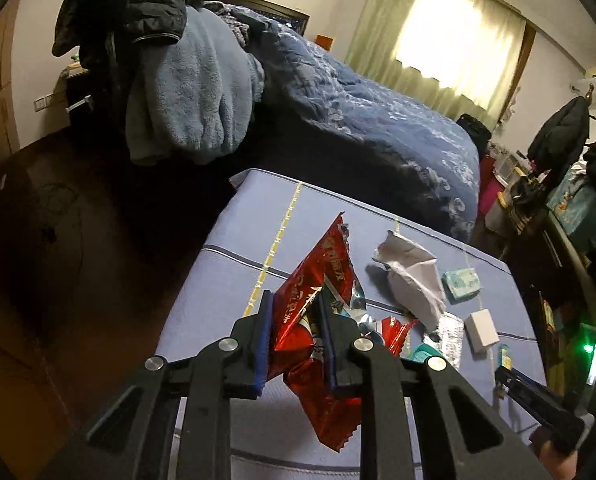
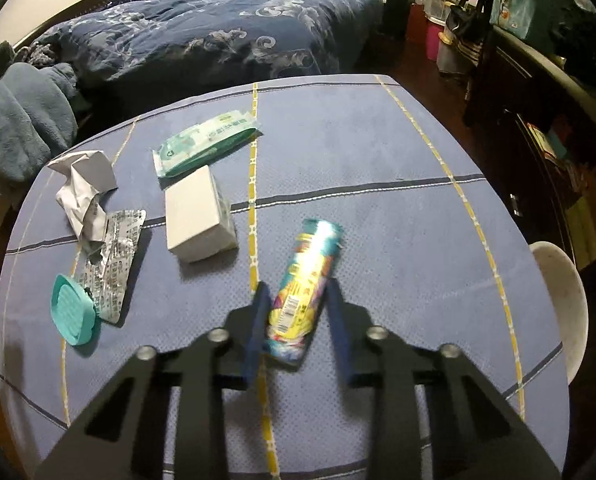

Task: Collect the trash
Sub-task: 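Grasp the red snack bag with left gripper while right grasps the lighter, then carry snack bag and lighter to the wastebasket and open both grippers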

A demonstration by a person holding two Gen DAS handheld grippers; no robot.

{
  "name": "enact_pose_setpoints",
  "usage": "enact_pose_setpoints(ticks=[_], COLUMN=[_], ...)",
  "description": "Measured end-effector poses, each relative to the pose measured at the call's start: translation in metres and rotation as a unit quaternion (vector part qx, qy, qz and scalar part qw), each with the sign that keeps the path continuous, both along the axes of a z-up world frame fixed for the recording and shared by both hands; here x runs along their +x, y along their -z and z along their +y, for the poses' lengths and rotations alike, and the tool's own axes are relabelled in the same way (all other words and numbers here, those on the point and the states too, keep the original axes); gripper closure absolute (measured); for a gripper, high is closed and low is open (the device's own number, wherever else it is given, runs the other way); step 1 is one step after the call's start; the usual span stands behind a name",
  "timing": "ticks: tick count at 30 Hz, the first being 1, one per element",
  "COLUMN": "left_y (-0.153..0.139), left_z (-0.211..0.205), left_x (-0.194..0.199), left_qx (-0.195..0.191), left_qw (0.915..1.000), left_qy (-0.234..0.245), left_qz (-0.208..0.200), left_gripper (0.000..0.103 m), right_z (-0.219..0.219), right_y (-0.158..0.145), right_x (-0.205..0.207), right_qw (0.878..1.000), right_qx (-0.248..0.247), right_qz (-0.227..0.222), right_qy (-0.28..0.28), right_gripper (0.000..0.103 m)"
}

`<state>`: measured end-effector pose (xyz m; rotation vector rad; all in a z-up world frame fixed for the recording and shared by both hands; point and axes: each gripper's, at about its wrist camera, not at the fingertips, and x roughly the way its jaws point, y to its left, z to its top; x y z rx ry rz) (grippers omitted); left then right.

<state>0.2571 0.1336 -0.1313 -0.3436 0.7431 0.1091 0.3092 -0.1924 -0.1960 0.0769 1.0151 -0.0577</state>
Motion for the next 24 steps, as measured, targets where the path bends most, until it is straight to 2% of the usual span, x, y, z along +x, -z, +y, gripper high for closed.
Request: enact_pose_setpoints(ticks=[5, 13, 24], left_y=[-0.008, -0.022, -0.038], left_z=[-0.012, -0.047, -0.144], left_x=[-0.007, -0.020, -0.033], left_qx=[-0.011, -0.010, 0.015], left_qw=[0.9997, 0.9983, 0.9930], left_qy=[0.020, 0.054, 0.114], left_qz=[-0.008, -0.019, -0.028], left_gripper=[0.081, 0.081, 0.080], right_z=[-0.005, -0.034, -0.096], right_y=[-0.006, -0.026, -0.041], right_x=[-0.015, -0.051, -0.095], right_qw=[1.000, 0.999, 0.995], right_qx=[0.002, 0.032, 0.077], right_qz=[-0.008, -0.030, -0.061], right_qy=[-0.006, -0.005, -0.009], right_gripper=[0.080, 0.080, 0.080])
